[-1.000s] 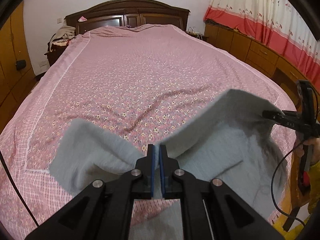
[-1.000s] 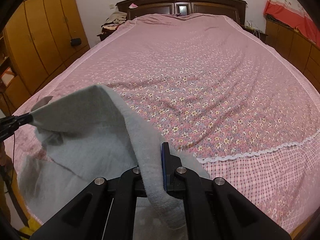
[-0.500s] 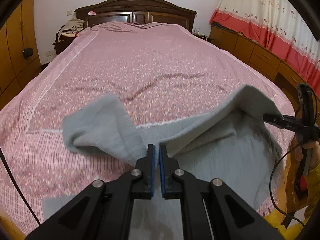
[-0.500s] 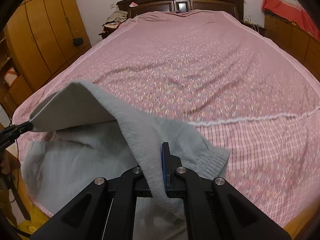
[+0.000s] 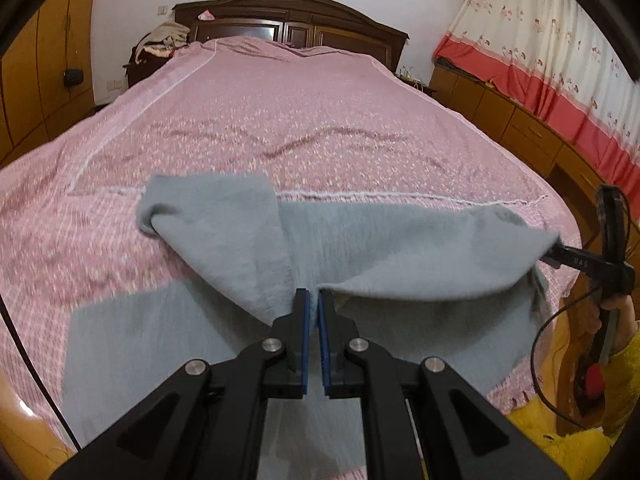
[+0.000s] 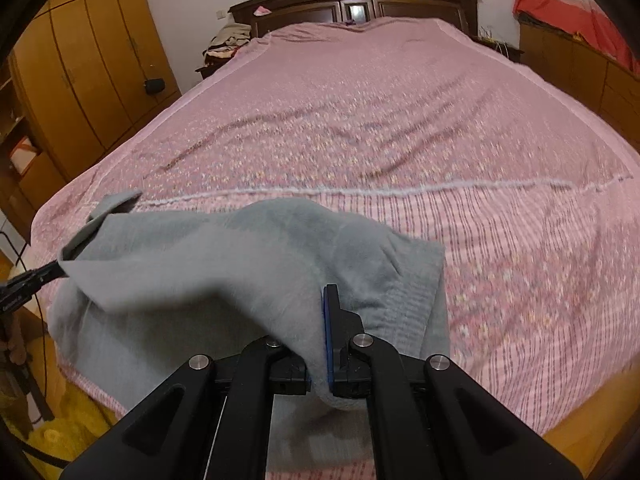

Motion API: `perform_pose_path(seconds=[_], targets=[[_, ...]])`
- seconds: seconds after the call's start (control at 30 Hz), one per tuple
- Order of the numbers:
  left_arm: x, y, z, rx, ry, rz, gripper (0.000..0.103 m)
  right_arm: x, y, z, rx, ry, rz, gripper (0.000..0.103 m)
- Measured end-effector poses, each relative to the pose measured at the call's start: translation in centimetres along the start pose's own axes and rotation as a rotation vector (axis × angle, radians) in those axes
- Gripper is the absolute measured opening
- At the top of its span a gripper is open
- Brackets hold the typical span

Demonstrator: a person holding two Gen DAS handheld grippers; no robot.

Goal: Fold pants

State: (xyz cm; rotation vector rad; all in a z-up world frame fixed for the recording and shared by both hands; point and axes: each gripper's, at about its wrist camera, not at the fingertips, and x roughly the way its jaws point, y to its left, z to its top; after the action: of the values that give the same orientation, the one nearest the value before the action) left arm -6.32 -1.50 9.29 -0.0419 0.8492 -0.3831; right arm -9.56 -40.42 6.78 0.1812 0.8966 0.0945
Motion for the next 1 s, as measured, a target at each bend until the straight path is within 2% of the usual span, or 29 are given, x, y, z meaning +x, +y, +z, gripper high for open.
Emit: perform_pose_path(seconds=[0.2, 0.47, 0.8, 0.83, 1.0], targets=[[0.4, -0.3, -2.4, -0.027, 0.042, 0.007, 0.004, 0.8, -1.4, -2.2, 0.045, 0.037, 0.008, 0.006], [2.0, 0.2, -5.7, -0.077, 0.104, 0.028, 0.005, 0.3, -2.5, -3.7, 0.15, 0.033, 0.052, 0.01], [1.5, 1.0, -6.6, -0.126, 0.127, -0.007, 0.007, -0.8, -1.6, -5.0, 0.093, 0.045, -0.015, 0.014], [1.4, 0.9, -6.6, -0.124, 0.129, -0.005, 0.008, -0.7, -1.5, -5.1, 0.082, 0.045, -0.017, 0.017], [0.5, 0.9, -6.5, -0.138, 0.121, -0.005, 0.021, -0.9, -0.1, -4.9, 0.008, 0.033, -0.003, 0.047]])
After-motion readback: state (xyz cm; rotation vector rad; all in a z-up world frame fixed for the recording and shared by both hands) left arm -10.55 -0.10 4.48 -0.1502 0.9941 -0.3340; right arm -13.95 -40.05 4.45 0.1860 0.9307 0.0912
